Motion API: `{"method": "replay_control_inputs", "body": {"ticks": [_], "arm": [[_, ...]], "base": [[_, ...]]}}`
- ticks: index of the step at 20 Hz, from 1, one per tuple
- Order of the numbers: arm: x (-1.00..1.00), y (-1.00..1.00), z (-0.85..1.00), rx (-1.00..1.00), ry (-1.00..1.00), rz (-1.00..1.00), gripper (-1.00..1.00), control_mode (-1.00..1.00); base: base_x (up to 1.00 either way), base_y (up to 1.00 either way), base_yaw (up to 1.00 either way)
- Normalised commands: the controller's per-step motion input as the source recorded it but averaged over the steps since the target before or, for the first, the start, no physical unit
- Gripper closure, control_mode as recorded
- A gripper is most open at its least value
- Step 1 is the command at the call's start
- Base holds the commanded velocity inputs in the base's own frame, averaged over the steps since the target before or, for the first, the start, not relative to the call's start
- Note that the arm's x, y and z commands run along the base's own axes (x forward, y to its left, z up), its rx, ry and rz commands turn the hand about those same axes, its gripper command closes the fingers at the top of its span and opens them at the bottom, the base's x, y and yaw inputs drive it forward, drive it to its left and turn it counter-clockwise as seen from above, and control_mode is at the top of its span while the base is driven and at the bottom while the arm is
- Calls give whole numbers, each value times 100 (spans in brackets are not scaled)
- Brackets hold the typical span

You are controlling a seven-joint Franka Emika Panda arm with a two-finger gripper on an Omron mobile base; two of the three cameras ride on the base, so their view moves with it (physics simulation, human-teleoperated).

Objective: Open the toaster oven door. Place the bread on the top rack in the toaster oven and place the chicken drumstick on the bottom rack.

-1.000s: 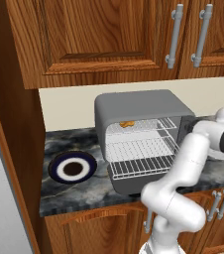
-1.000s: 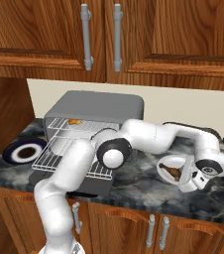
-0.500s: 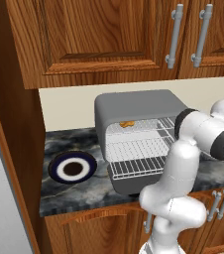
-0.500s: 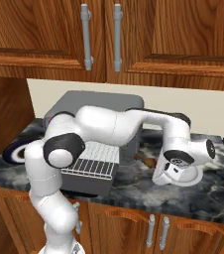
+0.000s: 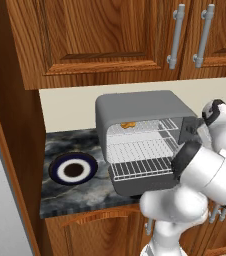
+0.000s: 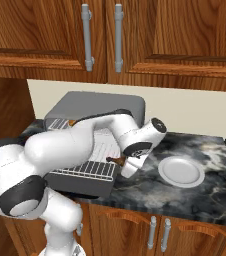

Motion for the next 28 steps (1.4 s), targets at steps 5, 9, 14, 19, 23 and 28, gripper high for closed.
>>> {"method": "replay_control_inputs", "body": {"ticks": [5,9,14,19,23,28], "arm": [[0,100,0,-11,26,0,100,-100],[-1,97,6,-5,17,-3,100,-100],[-55,54,38,0,11,0,100,-100],[-23,50,38,0,17,0,100,-100],[1,72,18,0,21,0,100,-100],[18,56,1,0,11,0,100,-100]], "base": [[0,0,0],[0,0,0],[0,0,0],[0,0,0],[0,0,0],[0,0,0]]}}
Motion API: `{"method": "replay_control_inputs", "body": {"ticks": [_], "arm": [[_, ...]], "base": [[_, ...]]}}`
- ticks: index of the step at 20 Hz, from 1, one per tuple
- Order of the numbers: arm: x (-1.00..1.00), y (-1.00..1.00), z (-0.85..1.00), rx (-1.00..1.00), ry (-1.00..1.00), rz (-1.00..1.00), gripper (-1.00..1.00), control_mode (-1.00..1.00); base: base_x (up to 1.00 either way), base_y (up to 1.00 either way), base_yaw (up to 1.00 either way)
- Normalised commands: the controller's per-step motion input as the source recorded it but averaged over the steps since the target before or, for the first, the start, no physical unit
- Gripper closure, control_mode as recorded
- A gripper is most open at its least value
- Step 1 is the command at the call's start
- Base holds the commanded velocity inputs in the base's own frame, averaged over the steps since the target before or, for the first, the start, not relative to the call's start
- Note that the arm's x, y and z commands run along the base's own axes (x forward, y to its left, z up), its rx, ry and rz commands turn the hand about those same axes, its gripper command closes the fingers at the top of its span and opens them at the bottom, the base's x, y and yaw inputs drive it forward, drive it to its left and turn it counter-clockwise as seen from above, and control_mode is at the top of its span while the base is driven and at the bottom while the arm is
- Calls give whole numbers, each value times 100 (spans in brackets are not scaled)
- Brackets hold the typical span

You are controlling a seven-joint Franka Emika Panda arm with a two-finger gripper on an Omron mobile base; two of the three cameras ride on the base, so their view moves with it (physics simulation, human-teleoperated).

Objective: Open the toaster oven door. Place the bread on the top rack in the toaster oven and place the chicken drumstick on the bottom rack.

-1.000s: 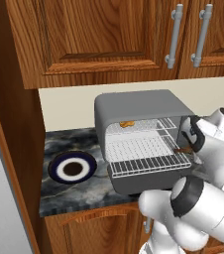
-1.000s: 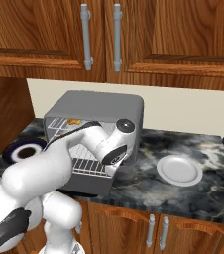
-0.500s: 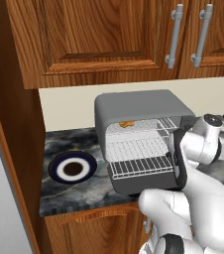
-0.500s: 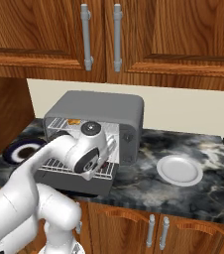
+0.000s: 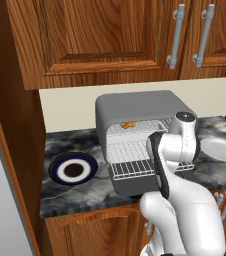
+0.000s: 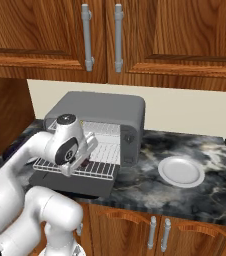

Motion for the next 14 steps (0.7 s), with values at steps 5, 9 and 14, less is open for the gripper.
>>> {"method": "replay_control_inputs", "body": {"ticks": [5,9,14], "arm": [[13,10,8,0,1,-1,100,-100],[28,0,-1,0,0,-2,-100,-100],[24,0,-1,0,0,0,-100,-100]], "base": [[0,0,0],[0,0,0],[0,0,0]]}}
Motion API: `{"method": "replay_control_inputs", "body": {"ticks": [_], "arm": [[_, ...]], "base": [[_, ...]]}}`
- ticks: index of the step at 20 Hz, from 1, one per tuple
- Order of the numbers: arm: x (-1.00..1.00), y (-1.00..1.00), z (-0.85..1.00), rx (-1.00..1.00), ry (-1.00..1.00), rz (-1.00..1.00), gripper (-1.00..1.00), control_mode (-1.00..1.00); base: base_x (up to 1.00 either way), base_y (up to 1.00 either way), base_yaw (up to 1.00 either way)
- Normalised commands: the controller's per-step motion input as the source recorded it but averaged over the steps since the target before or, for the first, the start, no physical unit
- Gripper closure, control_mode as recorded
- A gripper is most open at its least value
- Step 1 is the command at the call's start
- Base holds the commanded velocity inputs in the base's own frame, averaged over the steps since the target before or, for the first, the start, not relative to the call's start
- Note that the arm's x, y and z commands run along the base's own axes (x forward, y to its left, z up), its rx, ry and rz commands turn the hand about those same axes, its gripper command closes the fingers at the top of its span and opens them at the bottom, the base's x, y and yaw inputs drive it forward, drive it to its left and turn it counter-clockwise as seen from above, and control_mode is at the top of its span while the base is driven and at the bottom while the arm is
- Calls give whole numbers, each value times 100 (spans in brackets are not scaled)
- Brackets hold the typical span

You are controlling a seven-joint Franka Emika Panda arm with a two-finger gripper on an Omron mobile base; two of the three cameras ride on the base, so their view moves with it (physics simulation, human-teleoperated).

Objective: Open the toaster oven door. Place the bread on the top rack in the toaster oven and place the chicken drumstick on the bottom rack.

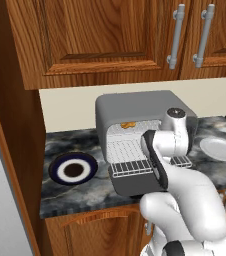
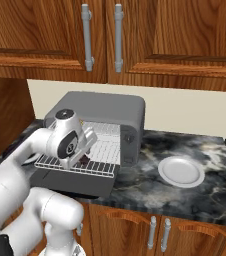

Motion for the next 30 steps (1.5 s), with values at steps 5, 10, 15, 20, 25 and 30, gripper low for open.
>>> {"method": "replay_control_inputs", "body": {"ticks": [5,10,15,20,25,30], "arm": [[1,0,1,2,0,0,-100,-100],[-71,10,17,1,0,12,-100,-100],[-99,21,30,-3,0,40,-100,-100],[-54,6,1,-17,1,50,-100,-100],[-2,0,0,-16,14,51,-100,-100],[-3,-6,0,-4,5,53,-100,-100]], "base": [[0,0,0],[0,0,0],[0,0,0],[0,0,0],[0,0,0],[0,0,0]]}}
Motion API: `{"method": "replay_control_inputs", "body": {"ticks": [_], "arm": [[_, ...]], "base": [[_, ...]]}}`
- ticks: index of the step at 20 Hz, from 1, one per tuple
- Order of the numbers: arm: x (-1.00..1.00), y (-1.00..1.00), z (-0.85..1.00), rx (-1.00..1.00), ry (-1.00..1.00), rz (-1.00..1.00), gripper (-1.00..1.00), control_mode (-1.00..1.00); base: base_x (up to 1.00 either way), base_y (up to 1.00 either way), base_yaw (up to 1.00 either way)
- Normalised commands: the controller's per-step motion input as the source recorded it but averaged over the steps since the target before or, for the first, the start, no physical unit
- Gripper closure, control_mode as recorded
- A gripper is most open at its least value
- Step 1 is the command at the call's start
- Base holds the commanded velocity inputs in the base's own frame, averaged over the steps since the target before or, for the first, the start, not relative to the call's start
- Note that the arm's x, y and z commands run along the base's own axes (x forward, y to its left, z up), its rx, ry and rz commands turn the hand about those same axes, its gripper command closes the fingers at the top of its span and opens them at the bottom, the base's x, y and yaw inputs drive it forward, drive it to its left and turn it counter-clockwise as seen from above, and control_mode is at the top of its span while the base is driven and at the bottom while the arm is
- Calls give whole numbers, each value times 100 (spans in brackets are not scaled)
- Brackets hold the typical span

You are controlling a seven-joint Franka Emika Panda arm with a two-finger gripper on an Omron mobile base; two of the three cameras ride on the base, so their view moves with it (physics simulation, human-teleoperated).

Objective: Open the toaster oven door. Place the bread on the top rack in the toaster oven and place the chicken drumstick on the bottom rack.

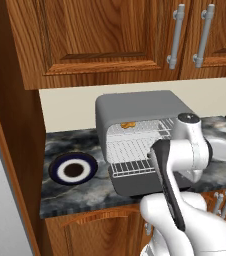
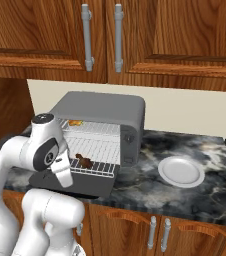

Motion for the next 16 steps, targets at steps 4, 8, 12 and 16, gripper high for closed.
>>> {"method": "replay_control_inputs", "body": {"ticks": [4,8,12,16], "arm": [[-2,-2,-9,0,-1,50,-100,-100],[12,0,-44,0,0,39,-100,-100],[21,0,-37,0,2,34,-100,-100],[30,0,-18,0,0,27,-100,-100]], "base": [[0,0,0],[0,0,0],[0,0,0],[0,0,0]]}}
